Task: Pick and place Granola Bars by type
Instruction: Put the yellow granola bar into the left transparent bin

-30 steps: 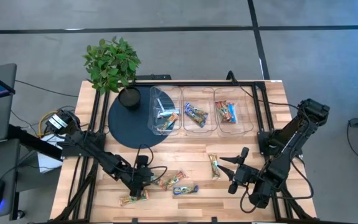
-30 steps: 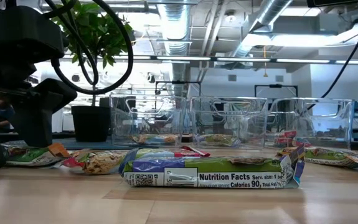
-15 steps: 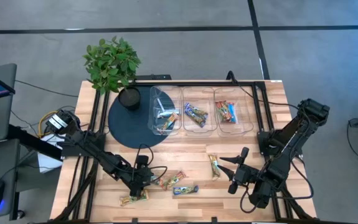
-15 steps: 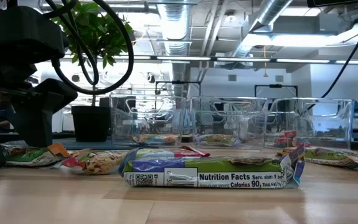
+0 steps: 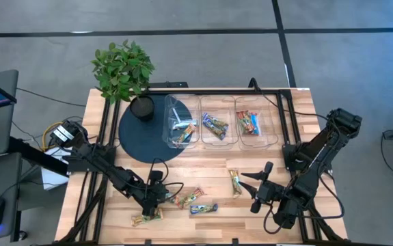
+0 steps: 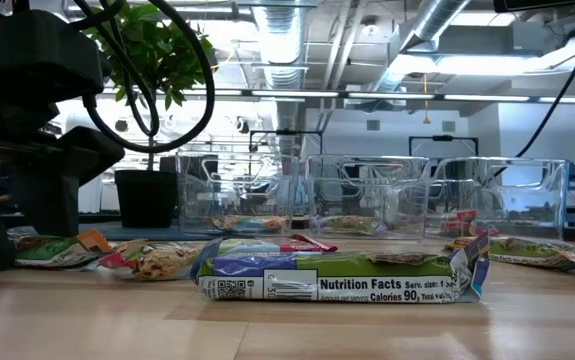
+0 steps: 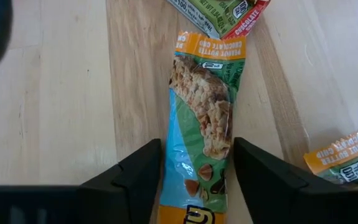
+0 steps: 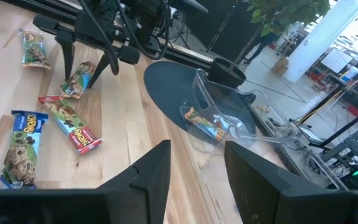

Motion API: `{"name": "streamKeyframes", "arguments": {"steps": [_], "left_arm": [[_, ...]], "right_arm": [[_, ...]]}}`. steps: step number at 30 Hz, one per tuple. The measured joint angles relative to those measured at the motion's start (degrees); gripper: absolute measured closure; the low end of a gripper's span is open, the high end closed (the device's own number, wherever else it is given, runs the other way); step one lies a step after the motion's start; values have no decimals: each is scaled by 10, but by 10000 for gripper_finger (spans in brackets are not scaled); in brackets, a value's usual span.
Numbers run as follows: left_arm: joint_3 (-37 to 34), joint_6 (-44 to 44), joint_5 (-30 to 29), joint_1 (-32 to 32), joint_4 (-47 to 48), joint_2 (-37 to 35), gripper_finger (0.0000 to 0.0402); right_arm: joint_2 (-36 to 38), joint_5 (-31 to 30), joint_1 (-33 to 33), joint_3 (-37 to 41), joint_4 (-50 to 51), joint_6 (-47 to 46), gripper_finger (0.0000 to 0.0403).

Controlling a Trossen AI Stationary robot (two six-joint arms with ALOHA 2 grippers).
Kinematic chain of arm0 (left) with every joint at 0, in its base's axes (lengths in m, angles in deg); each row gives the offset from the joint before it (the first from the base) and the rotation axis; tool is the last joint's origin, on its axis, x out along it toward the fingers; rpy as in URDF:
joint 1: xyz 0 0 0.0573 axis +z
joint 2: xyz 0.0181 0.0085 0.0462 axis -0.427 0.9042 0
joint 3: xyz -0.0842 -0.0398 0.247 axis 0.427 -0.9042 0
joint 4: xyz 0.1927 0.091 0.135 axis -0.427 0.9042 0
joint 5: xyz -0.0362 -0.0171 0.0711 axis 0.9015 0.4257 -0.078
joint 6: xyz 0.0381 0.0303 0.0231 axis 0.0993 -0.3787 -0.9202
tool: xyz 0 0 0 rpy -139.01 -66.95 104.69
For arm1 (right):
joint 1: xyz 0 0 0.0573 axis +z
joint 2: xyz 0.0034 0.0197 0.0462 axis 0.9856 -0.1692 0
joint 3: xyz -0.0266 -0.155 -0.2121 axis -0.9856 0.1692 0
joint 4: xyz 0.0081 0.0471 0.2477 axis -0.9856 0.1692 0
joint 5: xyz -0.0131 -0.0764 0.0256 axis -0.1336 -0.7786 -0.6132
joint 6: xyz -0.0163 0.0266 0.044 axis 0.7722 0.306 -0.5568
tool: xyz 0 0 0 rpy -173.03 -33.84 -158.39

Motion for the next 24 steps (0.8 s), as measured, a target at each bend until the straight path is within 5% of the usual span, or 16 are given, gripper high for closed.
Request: {"name": "streamKeyframes", "arguments": {"steps": [24], "left_arm": [[47, -26, 7, 0, 55, 3, 242]], "right_arm": [[0, 6, 0, 0, 0, 0, 259]]}}
